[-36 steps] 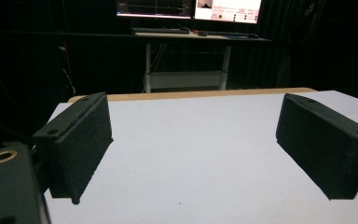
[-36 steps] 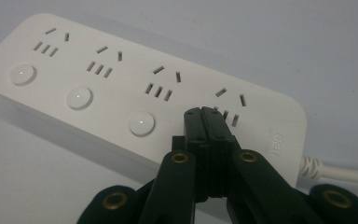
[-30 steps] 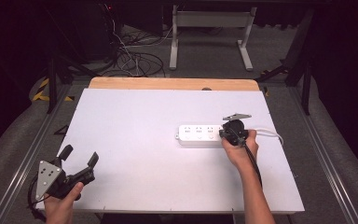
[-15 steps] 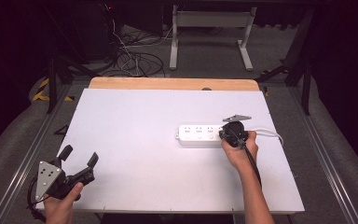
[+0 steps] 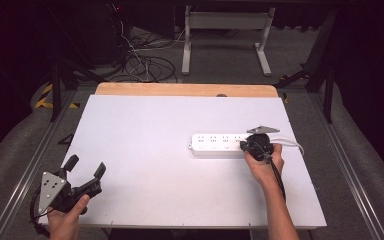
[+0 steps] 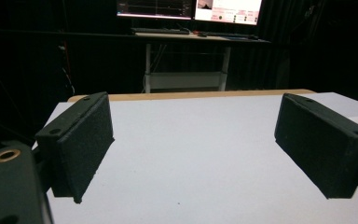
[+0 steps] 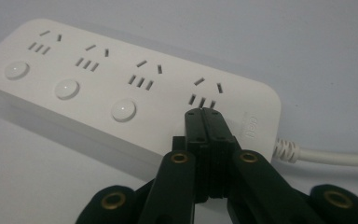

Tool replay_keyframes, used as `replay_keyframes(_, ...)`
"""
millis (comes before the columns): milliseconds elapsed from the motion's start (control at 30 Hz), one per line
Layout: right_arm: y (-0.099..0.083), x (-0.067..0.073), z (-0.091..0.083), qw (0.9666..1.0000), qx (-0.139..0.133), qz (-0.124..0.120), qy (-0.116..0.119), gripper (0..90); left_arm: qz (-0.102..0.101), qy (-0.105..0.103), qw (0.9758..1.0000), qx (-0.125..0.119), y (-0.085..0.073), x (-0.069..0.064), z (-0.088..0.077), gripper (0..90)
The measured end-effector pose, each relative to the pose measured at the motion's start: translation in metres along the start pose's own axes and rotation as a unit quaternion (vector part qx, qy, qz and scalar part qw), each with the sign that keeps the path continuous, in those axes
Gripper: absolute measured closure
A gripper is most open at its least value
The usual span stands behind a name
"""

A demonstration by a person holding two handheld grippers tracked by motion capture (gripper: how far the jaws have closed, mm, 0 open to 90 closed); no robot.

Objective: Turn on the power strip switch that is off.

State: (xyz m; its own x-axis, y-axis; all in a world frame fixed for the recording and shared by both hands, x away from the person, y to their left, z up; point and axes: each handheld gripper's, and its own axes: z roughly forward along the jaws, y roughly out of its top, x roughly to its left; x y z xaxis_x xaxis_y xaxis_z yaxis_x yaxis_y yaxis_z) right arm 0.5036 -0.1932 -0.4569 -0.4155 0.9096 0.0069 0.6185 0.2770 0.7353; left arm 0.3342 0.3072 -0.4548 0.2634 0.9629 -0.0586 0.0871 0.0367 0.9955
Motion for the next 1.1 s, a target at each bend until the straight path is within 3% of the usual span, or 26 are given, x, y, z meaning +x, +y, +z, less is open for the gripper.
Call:
replay_keyframes(100,0.002,0.003,-0.002,0.9998,-0.017,-0.003,0.006,90.0,-0.002,-0.002,1.0,0.001,0.0,0.0,0.001,11.9)
replay_keyframes(133,0.003,0.007,0.003,0.9999,0.001,-0.017,0.0,90.0,0.001,-0.002,1.0,0.001,0.0,-0.001,0.002,11.9)
replay_keyframes(200,0.004,0.007,0.003,1.0,0.006,-0.007,0.0,90.0,0.0,-0.003,1.0,0.001,0.0,-0.001,0.002,11.9)
replay_keyframes(300,0.007,0.01,0.004,0.9997,0.02,-0.013,-0.01,90.0,-0.002,-0.004,1.0,-0.001,0.0,-0.001,0.001,11.9)
replay_keyframes(367,0.007,0.012,0.005,0.9995,0.022,-0.018,-0.016,90.0,-0.002,-0.003,1.0,-0.003,0.001,-0.001,0.0,12.1)
replay_keyframes(500,0.007,0.01,0.005,0.9996,0.022,-0.005,-0.019,90.0,-0.004,-0.003,1.0,-0.004,0.001,0.001,-0.001,12.1)
replay_keyframes(600,0.007,0.013,0.005,0.999,0.026,-0.018,-0.03,90.0,-0.005,-0.002,1.0,-0.003,0.001,0.001,-0.001,12.1)
replay_keyframes(733,0.003,0.011,0.006,0.9996,0.016,-0.002,-0.023,90.0,0.0,-0.005,1.0,-0.002,0.001,-0.002,0.0,12.2)
replay_keyframes(900,0.003,0.012,0.007,0.9996,0.012,-0.009,-0.024,90.0,0.0,-0.008,1.0,0.0,0.001,-0.003,0.001,12.3)
replay_keyframes(1033,0.0,0.007,0.006,0.9999,0.003,0.007,-0.009,90.0,-0.001,-0.007,1.0,0.0,0.001,-0.001,0.001,12.3)
replay_keyframes(1100,0.0,0.009,0.006,0.9999,0.004,-0.001,-0.016,90.0,-0.003,-0.006,1.0,0.0,0.001,-0.001,0.0,12.3)
